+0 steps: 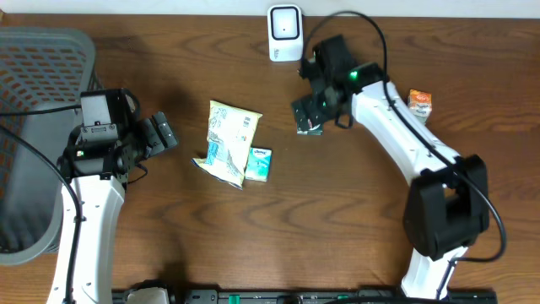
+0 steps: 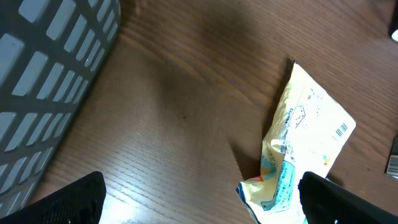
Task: Scan the item barcode
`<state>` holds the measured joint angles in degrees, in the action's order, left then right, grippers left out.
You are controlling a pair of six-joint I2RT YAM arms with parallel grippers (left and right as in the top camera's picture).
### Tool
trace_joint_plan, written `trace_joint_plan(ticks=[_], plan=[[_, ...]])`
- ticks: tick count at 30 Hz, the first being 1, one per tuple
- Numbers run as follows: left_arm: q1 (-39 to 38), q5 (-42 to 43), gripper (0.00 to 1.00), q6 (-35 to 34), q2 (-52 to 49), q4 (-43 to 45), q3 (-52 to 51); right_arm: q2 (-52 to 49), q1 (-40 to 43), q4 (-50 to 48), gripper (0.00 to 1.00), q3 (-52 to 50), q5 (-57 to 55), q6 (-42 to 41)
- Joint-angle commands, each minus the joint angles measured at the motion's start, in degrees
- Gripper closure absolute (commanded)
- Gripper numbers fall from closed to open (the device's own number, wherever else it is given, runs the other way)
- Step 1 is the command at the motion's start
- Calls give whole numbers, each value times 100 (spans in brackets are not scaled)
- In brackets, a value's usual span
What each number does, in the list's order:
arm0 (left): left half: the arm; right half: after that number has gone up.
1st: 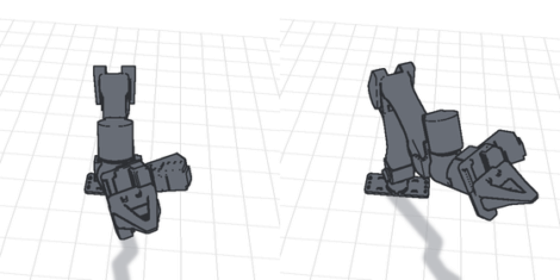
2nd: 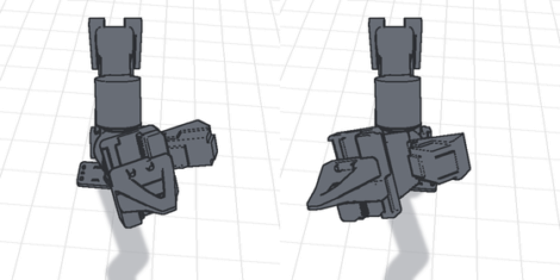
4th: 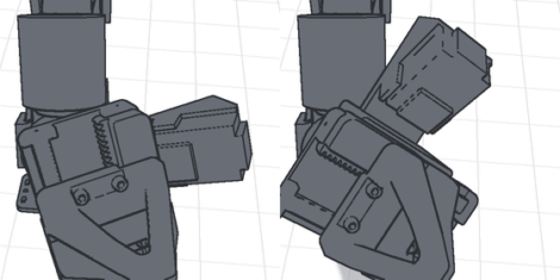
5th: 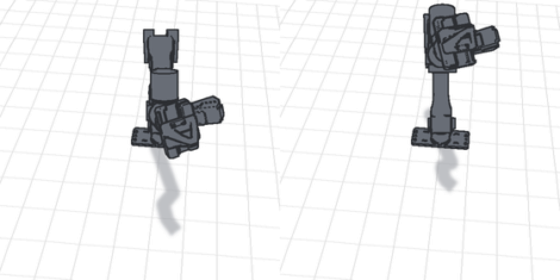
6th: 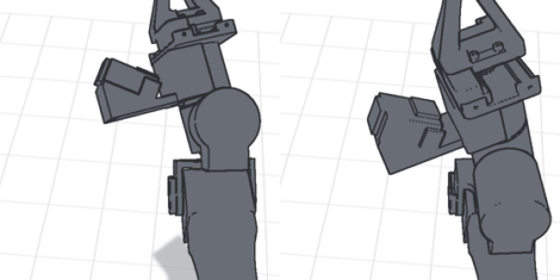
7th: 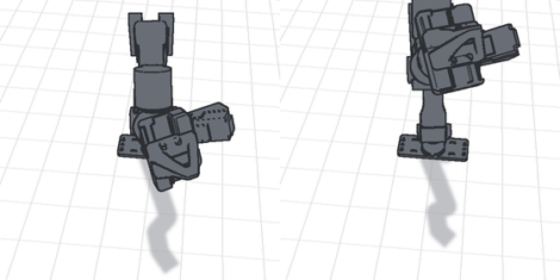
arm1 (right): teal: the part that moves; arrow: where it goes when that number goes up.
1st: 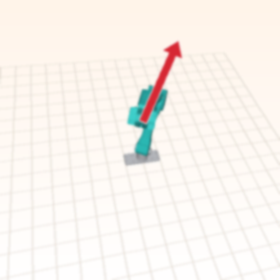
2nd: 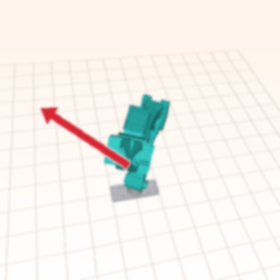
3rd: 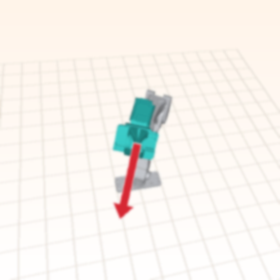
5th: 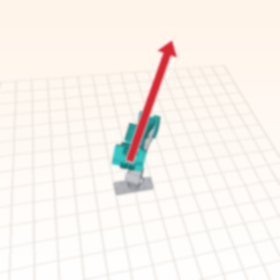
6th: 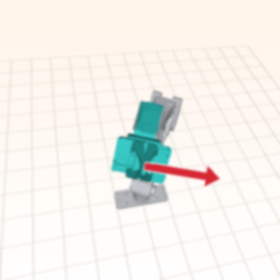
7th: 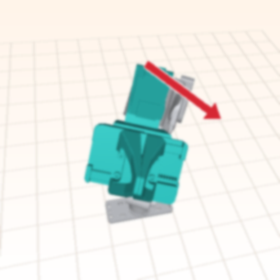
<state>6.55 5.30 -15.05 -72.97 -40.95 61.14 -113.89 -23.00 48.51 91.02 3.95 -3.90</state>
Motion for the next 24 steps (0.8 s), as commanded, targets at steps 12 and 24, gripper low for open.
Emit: trace_joint_plan(ticks=[12,24], plan=[[20,9,2,-9,-13,-15,4,-240,-37,-1189,7,-835,-68,-2070],[20,9,2,-9,-13,-15,4,-656,-35,-1440,18,-837,-184,-1416]])
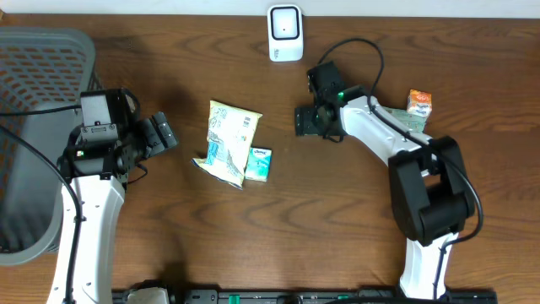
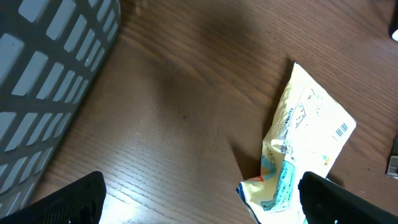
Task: Scan the item barcode
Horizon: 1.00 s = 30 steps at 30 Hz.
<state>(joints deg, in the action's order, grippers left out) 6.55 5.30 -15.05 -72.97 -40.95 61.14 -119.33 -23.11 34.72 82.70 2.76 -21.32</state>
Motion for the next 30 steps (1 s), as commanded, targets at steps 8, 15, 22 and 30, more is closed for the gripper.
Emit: trace_joint_plan(ticks=[8,15,22,30], plan=[[20,9,3,-9,-13,-15,4,-140,-31,-247,17,-4,-70,540],[20,9,2,-9,-13,-15,4,-140,-13,-118,41,-4,-153,1552],[20,9,2,-9,-13,-15,4,-138,140,339,23,-4,-315,2728],[20,9,3,-9,-13,-15,4,-131,168,752,14,13,146,3829]])
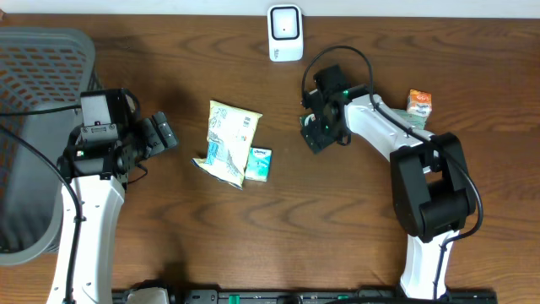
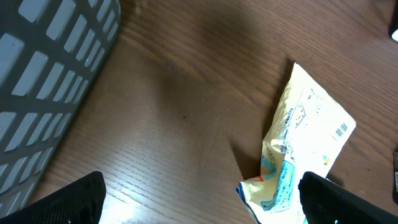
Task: Scan the item barcode
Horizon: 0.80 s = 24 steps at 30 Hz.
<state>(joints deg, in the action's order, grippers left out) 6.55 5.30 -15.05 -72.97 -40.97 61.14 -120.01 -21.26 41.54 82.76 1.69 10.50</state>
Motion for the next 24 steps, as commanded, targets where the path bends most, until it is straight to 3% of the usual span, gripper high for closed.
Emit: trace_joint_plan(ticks=[1,9,16,21,24], plan=[[20,9,2,-9,-13,-13,4,-63,-20,57,15,11,251,640],[20,9,2,-9,-13,-13,4,-52,-7,149,19,503,214,-396],[20,9,2,-9,-13,-13,4,-48,-17,605,14,1187,339,-1274],[20,9,2,-9,-13,-13,4,-109,42,560,21,1167,-916,-2640],[20,9,2,-9,-13,-13,4,-157,127,544,30,1058,-1349,-3178]])
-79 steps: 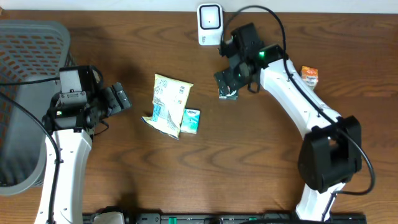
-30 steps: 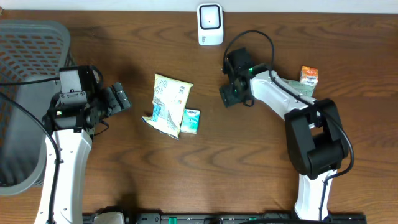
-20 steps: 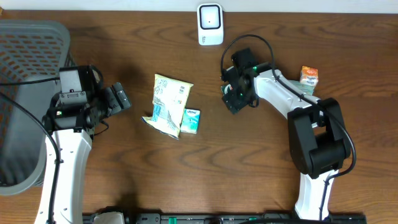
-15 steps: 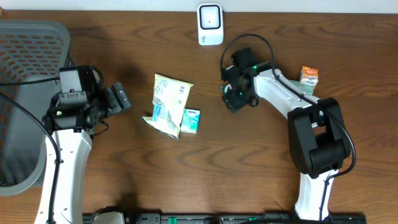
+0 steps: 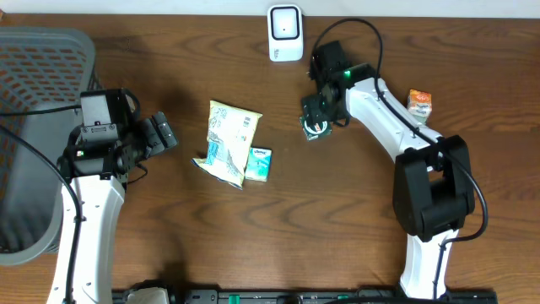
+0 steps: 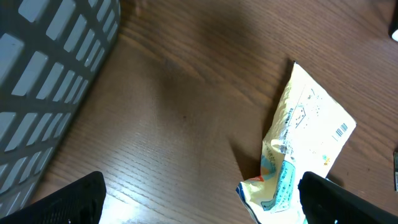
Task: Scan the item barcode
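The white barcode scanner (image 5: 284,34) stands at the table's far edge. My right gripper (image 5: 316,116) is a little right of and nearer than it, shut on a small dark packet (image 5: 311,128) with a pale green edge. Which face of the packet points at the scanner cannot be told. My left gripper (image 5: 165,133) stands open at the left, nothing between its fingers (image 6: 74,199). A yellow snack bag (image 6: 305,137) lies just ahead of it, its barcode facing up.
A grey mesh basket (image 5: 34,76) fills the left edge, close beside the left arm. A blue tissue pack (image 5: 259,163) lies against the yellow bag (image 5: 228,139). A small orange carton (image 5: 419,101) stands right of the right arm.
My right gripper has shifted slightly back toward the scanner with the dark packet, and the wrist has turned. The left arm and the table's items are unchanged.
The right gripper held the dark packet below and right of the scanner. It then sat lower with the packet near the table, then further toward the front, and now back nearer the scanner. The left gripper stayed open and still throughout.
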`<state>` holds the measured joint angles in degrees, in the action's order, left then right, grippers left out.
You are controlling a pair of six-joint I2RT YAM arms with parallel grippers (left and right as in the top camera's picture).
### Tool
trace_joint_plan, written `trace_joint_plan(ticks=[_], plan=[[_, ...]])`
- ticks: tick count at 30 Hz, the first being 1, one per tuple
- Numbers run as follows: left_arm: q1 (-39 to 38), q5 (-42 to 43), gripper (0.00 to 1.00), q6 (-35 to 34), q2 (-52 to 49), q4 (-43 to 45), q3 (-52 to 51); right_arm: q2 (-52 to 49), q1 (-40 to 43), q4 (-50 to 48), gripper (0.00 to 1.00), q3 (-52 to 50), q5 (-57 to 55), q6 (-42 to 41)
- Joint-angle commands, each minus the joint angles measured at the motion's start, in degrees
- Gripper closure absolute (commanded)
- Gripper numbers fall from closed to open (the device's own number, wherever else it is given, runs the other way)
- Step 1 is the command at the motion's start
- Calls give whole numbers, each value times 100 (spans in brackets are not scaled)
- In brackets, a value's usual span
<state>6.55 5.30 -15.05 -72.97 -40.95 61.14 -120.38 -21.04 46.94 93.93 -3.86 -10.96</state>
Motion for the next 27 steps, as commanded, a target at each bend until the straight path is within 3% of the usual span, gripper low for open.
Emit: trace_joint_plan(ticks=[1,9,11,14,20,27], plan=[[17,9,2,-9,-13,-15,4,-153,129,22,33,-85,-809,-1095],[20,9,3,-9,-13,-15,4,-264,170,52,34,-260,-804,-1078],[20,9,2,-9,-13,-15,4,-264,170,0,33,-260,-662,-835],[20,9,2,-9,-13,-15,4,-264,103,-337,27,-260,275,221],[20,9,2,-9,-13,-15,4,-264,-2,-446,27,-262,1005,896],[20,9,2,-9,-13,-15,4,-264,-157,-442,24,-264,1045,1447]])
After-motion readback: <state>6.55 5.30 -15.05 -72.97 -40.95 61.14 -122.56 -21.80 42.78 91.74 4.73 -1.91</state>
